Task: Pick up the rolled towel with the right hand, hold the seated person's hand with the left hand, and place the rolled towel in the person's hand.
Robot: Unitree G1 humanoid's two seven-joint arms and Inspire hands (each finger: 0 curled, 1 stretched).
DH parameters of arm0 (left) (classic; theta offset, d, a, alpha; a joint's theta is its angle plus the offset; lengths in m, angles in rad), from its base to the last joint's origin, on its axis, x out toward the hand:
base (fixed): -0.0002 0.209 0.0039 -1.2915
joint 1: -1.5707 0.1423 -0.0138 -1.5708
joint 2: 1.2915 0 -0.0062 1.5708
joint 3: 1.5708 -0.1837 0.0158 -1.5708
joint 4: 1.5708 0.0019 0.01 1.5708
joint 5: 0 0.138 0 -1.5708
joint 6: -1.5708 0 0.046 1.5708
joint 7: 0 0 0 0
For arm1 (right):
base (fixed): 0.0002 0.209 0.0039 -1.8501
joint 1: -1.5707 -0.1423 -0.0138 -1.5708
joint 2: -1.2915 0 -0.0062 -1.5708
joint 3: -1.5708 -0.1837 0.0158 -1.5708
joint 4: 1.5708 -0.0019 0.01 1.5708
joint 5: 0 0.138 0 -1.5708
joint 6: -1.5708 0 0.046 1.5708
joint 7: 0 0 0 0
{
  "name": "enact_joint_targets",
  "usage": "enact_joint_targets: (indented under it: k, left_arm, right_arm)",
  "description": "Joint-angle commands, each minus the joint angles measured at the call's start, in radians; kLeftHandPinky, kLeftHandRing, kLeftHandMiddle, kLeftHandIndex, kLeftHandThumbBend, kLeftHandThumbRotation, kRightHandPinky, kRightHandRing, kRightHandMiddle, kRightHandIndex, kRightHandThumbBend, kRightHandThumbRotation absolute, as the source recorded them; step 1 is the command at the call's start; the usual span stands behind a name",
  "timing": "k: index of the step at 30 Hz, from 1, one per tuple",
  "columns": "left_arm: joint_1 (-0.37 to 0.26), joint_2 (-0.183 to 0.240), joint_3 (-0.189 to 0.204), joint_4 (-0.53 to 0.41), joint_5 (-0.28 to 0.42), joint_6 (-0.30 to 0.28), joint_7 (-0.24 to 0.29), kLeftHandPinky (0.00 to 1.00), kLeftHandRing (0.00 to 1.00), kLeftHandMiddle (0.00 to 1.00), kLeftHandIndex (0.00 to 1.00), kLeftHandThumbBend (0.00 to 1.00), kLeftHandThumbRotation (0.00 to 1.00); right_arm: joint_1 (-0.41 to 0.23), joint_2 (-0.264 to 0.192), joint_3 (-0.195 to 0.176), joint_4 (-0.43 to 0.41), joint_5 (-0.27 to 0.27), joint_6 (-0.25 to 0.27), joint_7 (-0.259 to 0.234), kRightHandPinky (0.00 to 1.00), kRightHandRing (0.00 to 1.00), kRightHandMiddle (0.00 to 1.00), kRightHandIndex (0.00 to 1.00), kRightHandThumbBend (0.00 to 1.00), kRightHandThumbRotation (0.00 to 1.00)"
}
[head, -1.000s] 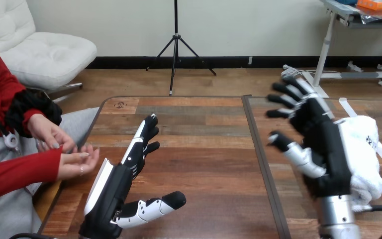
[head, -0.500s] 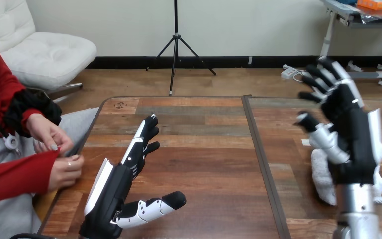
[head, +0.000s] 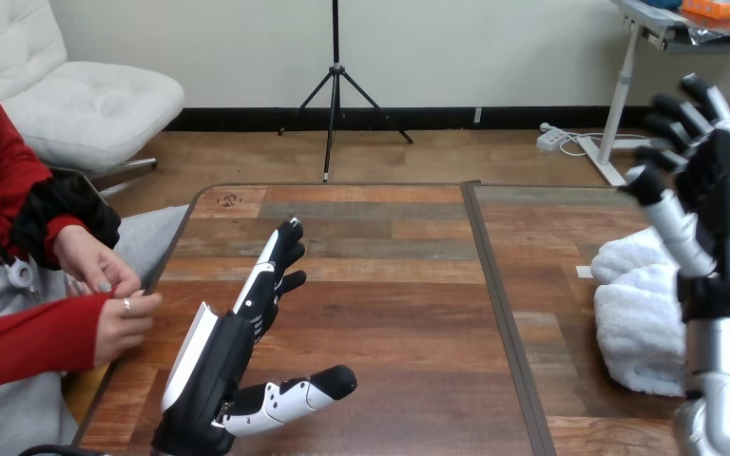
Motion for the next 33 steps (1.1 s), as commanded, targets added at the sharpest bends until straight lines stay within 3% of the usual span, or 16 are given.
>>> enact_joint_targets:
  k: [1,6,10,15,16,20,25,28,29,31,33]
  left_arm:
    - [-0.053,-0.007,0.007,-0.013,-0.003,-0.014,0.007,0.9,0.96,0.99,0.99,1.0,0.6]
    - [-0.051,-0.008,0.005,-0.017,-0.006,-0.01,0.004,0.9,0.96,0.99,0.98,1.0,0.6]
    - [-0.052,-0.011,0.005,-0.015,-0.005,-0.011,0.006,0.9,0.96,0.99,0.98,1.0,0.6]
    - [-0.051,-0.013,0.004,-0.019,-0.002,-0.01,0.006,0.9,0.96,0.99,0.98,1.0,0.6]
    - [-0.052,-0.011,0.004,-0.017,0.002,-0.014,0.006,0.9,0.96,0.99,0.98,1.0,0.6]
    - [-0.055,-0.01,0.003,-0.01,0.005,-0.022,0.006,0.9,0.97,0.99,0.99,1.0,0.6]
    - [-0.053,-0.012,0.003,-0.011,0.003,-0.018,0.006,0.9,0.97,1.0,0.99,1.0,0.6]
    - [-0.052,-0.013,0.003,-0.013,0.004,-0.016,0.008,0.9,0.96,0.99,0.99,1.0,0.6]
    - [-0.052,-0.013,0.002,-0.013,0.001,-0.017,0.005,0.9,0.96,0.99,0.99,1.0,0.6]
    - [-0.052,-0.013,0.001,-0.013,-0.001,-0.018,0.004,0.9,0.96,0.99,0.99,1.0,0.6]
    - [-0.052,-0.013,0.002,-0.014,0.003,-0.018,0.006,0.9,0.96,0.99,0.99,1.0,0.6]
  right_arm:
    - [-0.06,-0.069,-0.011,-0.097,-0.037,0.094,-0.02,0.74,0.87,0.89,0.93,1.0,0.71]
    - [-0.064,-0.111,-0.014,-0.125,-0.083,0.177,-0.039,0.74,0.88,0.91,0.96,1.0,0.73]
    - [-0.076,-0.137,-0.014,-0.151,-0.097,0.287,-0.044,0.74,0.89,0.92,0.97,1.0,0.73]
    - [-0.093,-0.156,-0.009,-0.164,-0.122,0.382,-0.063,0.74,0.9,0.92,0.97,1.0,0.71]
    - [-0.104,-0.169,-0.002,-0.159,-0.148,0.423,-0.073,0.74,0.89,0.92,0.97,1.0,0.71]
    - [-0.128,-0.192,0.013,-0.161,-0.197,0.536,-0.093,0.66,0.87,0.92,0.98,1.0,0.74]
    - [-0.17,-0.219,0.034,-0.126,-0.254,0.635,-0.11,0.58,0.83,0.92,0.98,1.0,0.75]
    - [-0.194,-0.231,0.047,-0.106,-0.277,0.697,-0.109,0.53,0.77,0.92,0.98,1.0,0.77]
    - [-0.202,-0.232,0.049,-0.103,-0.279,0.719,-0.108,0.46,0.7,0.92,0.99,1.0,0.76]
    - [-0.221,-0.235,0.056,-0.084,-0.284,0.755,-0.107,0.41,0.65,0.92,0.99,1.0,0.76]
    - [-0.235,-0.24,0.063,-0.065,-0.289,0.776,-0.107,0.34,0.56,0.85,0.99,1.0,0.75]
